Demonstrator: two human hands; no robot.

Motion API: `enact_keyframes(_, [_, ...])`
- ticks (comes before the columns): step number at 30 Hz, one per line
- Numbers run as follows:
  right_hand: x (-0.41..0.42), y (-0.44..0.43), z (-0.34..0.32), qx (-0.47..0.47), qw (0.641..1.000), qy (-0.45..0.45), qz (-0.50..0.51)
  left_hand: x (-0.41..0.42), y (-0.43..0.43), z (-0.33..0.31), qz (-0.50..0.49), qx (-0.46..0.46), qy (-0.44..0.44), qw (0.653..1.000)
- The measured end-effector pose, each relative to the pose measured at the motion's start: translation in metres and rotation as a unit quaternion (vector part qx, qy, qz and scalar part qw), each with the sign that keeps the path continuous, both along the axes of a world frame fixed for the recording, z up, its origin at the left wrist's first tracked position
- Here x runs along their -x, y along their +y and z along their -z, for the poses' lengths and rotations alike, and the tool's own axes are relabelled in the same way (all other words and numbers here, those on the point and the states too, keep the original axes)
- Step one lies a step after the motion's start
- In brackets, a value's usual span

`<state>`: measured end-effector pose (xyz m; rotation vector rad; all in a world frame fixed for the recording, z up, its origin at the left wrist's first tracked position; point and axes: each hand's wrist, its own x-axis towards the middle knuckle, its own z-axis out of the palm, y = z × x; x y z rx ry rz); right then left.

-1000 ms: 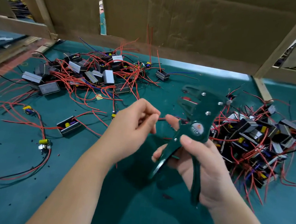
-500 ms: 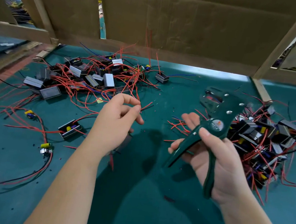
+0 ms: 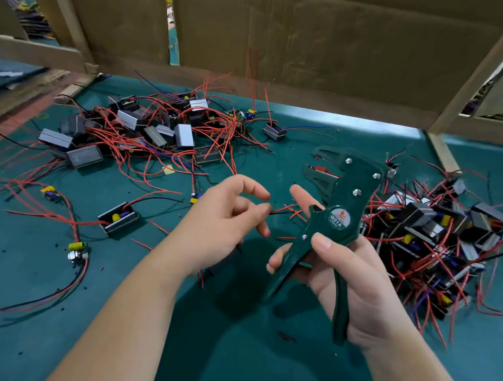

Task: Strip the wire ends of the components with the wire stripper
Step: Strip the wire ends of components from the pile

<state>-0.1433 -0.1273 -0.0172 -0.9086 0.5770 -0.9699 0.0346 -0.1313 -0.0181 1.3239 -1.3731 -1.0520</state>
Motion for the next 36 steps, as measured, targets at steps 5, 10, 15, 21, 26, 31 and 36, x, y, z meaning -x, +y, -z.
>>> enact_keyframes(5, [0.01, -0.008, -0.004, 0.003, 0.997, -0.02, 0.071, -0.014, -0.003, 0.006, -0.069, -0.018, -0.119, 0.99])
enact_keyframes(10, [0.01, -0.008, -0.005, -0.005, 0.998, -0.022, 0.062, -0.008, -0.005, 0.0, -0.118, -0.006, 0.068, 0.991])
enact_keyframes(15, [0.005, -0.002, -0.001, -0.045, 0.998, -0.001, -0.038, -0.001, -0.007, -0.011, -0.102, -0.013, 0.435, 0.895])
enact_keyframes(21, [-0.005, 0.014, -0.001, -0.017, 0.974, 0.076, -0.213, 0.004, -0.005, -0.011, -0.105, -0.058, 0.56, 0.82])
enact_keyframes(26, [-0.014, 0.019, 0.002, -0.014, 0.985, 0.081, -0.155, 0.012, -0.007, -0.011, -0.126, -0.035, 0.538, 0.833])
enact_keyframes(31, [-0.008, 0.009, 0.005, 0.029, 0.998, 0.057, 0.021, -0.002, -0.01, 0.0, -0.206, 0.094, 0.126, 0.966])
enact_keyframes(36, [0.007, -0.005, -0.002, 0.054, 0.982, 0.002, 0.182, -0.035, -0.014, 0.019, -0.338, 0.103, -0.288, 0.89])
